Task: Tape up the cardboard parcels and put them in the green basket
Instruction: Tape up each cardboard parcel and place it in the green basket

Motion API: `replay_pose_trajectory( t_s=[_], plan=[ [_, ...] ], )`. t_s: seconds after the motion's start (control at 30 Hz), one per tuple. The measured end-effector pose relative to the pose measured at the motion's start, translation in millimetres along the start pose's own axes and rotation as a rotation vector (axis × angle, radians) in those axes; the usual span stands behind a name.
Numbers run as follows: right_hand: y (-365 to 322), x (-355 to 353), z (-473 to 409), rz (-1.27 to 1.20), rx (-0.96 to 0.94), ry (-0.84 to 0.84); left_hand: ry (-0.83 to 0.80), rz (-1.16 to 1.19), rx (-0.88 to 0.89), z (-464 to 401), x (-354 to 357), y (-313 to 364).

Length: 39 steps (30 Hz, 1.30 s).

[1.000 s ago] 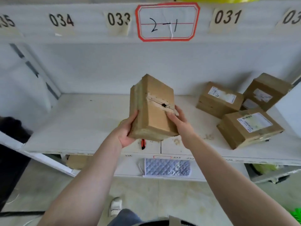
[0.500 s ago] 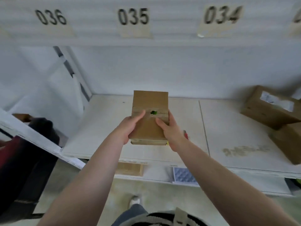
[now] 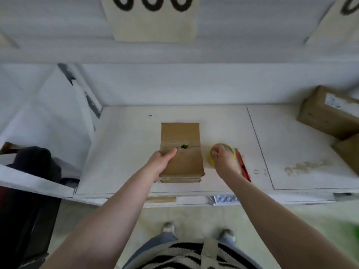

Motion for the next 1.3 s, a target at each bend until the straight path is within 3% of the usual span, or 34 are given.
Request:
replay_pose_trajectory(
  t_s=[0.1, 0.17, 0.43, 0.6, 0.7, 0.8, 0.87, 0.97, 1.13, 1.3],
  plan=[
    [16.8, 5.5, -0.4, 0.311, -0.132, -0.194, -0.02, 0.001, 0.012, 0.1, 7.0, 5.0],
    [20.9, 1.4, 2.7, 0.366, -0.189, -0.145, -0.025, 0.003, 0.008, -0.4, 11.6, 5.7],
    [21.5, -68.1, -7.6, 0.016, -0.118, 0.216, -0.017, 0.018, -0.009, 0.4, 36.7, 1.1],
    [-7.5, -106.9, -1.9, -0.278, -0.264, 0.135, -0.005, -0.031, -0.002, 6.4, 42.6, 0.7],
    [-37.9, -104.5, 11.5, -0.373, -0.389, -0.026, 0.19, -0.19, 0.138, 17.4, 33.6, 11.5],
    [-56.8, -94.0, 21.6, -0.386, -0.465, -0.139, 0.412, -0.245, 0.544, 51.5, 22.9, 47.5],
    [-64.5, -90.0, 26.3, -0.402, -0.5, -0.169, 0.284, -0.172, 0.698, 68.9, 27.8, 63.3],
    [-72.4, -87.1, 30.9, -0.425, -0.523, -0.195, -0.009, -0.049, 0.615, 76.0, 38.9, 65.8],
    [-77.3, -84.2, 33.0, -0.421, -0.531, -0.207, -0.07, 0.233, 0.472, 71.9, 27.0, 59.1],
    [-75.0, -80.9, 32.0, -0.358, -0.521, -0.17, -0.092, 0.311, 0.383, 71.7, 23.3, 56.6]
  ],
)
Point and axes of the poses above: each hand's wrist, its own z-axis away from the middle knuckle, its own x-axis out of the palm, y = z × x, the point moved 7 cm from there along -z, towards the middle knuckle, and after that the axes turned 11 degrees about -x, right-handed, at the moved point
